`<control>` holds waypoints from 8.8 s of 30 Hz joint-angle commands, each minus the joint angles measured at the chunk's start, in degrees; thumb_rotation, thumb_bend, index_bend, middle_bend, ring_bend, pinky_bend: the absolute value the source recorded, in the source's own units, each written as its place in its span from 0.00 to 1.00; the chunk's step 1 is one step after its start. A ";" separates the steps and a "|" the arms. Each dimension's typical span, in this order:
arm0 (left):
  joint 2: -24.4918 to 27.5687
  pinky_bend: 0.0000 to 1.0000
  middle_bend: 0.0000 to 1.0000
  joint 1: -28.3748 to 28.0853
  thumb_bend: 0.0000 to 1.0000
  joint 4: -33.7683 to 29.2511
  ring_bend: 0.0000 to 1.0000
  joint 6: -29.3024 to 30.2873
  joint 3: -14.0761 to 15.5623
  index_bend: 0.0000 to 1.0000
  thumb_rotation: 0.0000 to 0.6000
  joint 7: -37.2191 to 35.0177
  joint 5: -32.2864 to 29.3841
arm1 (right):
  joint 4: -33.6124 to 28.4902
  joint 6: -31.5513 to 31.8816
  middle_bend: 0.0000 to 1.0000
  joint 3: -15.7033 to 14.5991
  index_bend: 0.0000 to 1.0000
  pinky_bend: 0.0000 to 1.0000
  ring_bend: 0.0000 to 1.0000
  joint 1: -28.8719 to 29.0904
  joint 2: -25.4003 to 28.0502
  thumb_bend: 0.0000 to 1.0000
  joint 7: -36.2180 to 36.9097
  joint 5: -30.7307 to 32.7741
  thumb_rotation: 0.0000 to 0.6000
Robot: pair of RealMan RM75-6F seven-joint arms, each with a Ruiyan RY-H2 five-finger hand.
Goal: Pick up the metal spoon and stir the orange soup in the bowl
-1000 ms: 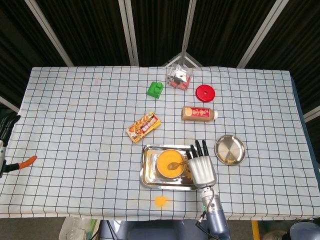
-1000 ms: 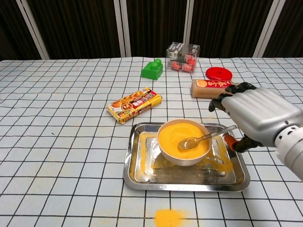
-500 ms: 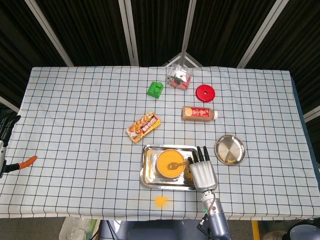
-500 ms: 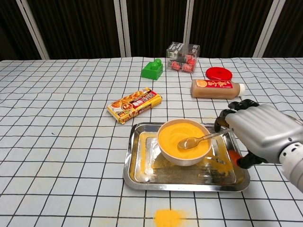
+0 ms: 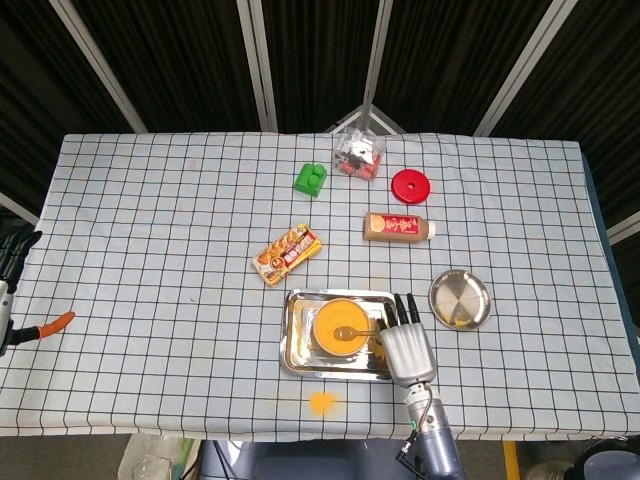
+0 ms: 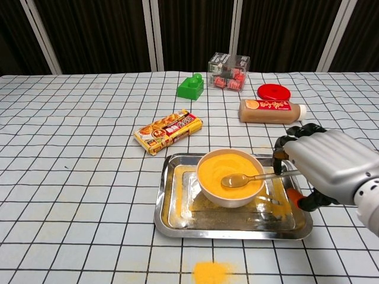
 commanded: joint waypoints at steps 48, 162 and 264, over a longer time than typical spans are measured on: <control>-0.07 0.00 0.00 -0.15 0.00 0.41 0.00 -0.11 -0.31 0.00 1.00 -0.43 -0.78 | 4.29 -2.23 0.38 1.96 0.47 0.00 0.03 0.87 -1.80 0.49 4.70 -3.15 1.00; 0.11 0.00 0.00 -0.13 0.00 0.34 0.00 0.07 -0.42 0.00 1.00 -0.95 -0.71 | 1.78 -0.46 0.58 3.37 0.70 0.00 0.30 1.04 -0.20 0.57 1.38 -5.56 1.00; 0.39 0.00 0.00 -0.32 0.00 -0.01 0.00 -0.65 -0.38 0.00 1.00 -2.36 -0.93 | 8.06 -5.31 0.59 1.55 0.72 0.00 0.30 3.56 -1.33 0.59 -14.33 -17.14 1.00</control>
